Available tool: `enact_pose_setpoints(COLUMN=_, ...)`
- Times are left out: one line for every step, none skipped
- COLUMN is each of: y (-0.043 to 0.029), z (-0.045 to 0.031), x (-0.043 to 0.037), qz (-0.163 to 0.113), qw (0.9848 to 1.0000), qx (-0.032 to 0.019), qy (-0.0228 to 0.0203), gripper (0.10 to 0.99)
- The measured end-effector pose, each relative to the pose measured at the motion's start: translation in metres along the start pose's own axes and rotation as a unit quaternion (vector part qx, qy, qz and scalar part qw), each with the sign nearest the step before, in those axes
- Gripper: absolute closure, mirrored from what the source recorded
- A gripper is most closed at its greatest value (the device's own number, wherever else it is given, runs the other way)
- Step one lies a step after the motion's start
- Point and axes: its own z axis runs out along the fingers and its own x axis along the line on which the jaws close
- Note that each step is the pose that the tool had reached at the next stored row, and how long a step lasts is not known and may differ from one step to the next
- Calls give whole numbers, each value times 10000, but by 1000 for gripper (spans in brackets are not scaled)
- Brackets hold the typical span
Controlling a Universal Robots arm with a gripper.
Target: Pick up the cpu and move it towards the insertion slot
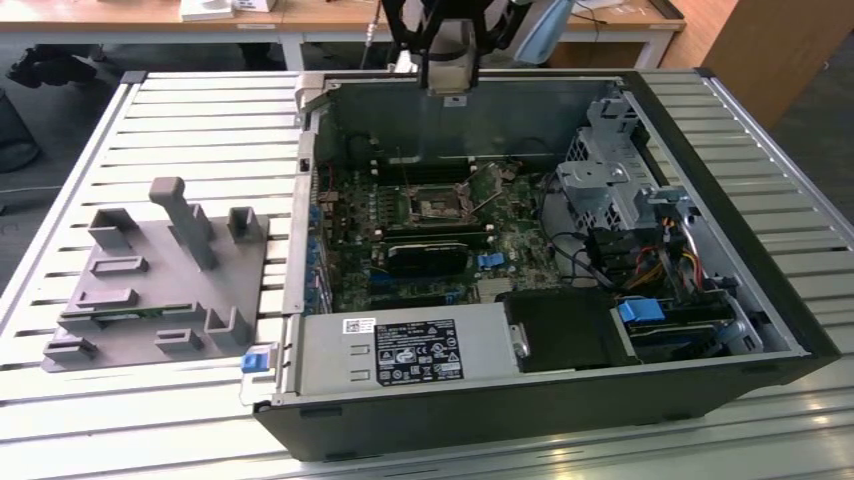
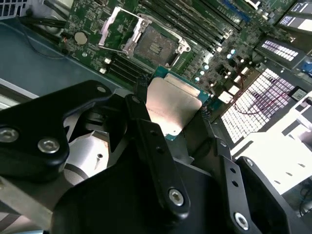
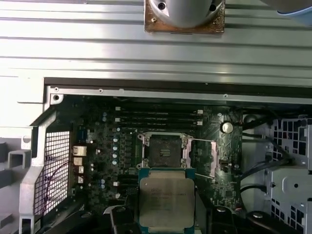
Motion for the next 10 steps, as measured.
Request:
enact_pose_setpoints(y=7, z=1, x=-17, qz=0, qw=10000, qx=0, qy=0, gripper=545)
enact_pose_setpoints(y=14, z=1, x=-35, qz=0, qw=10000, qx=0, qy=0, gripper=545)
enact_pose_setpoints(y=22, z=1, x=-59, qz=0, qw=10000, qx=0, qy=0, gripper=545)
enact_pose_setpoints(y=30, z=2, x=-79, qz=0, qw=10000, qx=0, qy=0, gripper=545)
enact_pose_setpoints(y=36, z=2, x=-99, qz=0, qw=10000, qx=0, qy=0, gripper=545)
enact_pose_setpoints(y=43, z=2, x=-119, qz=0, qw=10000, qx=0, qy=0, gripper=545)
enact_pose_setpoints(y=48, z=3, x=-135, qz=0, qw=10000, qx=0, qy=0, gripper=545)
enact_pose_setpoints(y=49, z=2, x=-147, qz=0, qw=10000, qx=-1, qy=0, gripper=545)
enact_pose_setpoints(y=50, z=3, x=-155, qz=0, qw=10000, qx=-4, qy=0, gripper=545)
enact_pose_setpoints(y=51, z=3, x=-159, qz=0, qw=10000, qx=-4, qy=0, gripper=545)
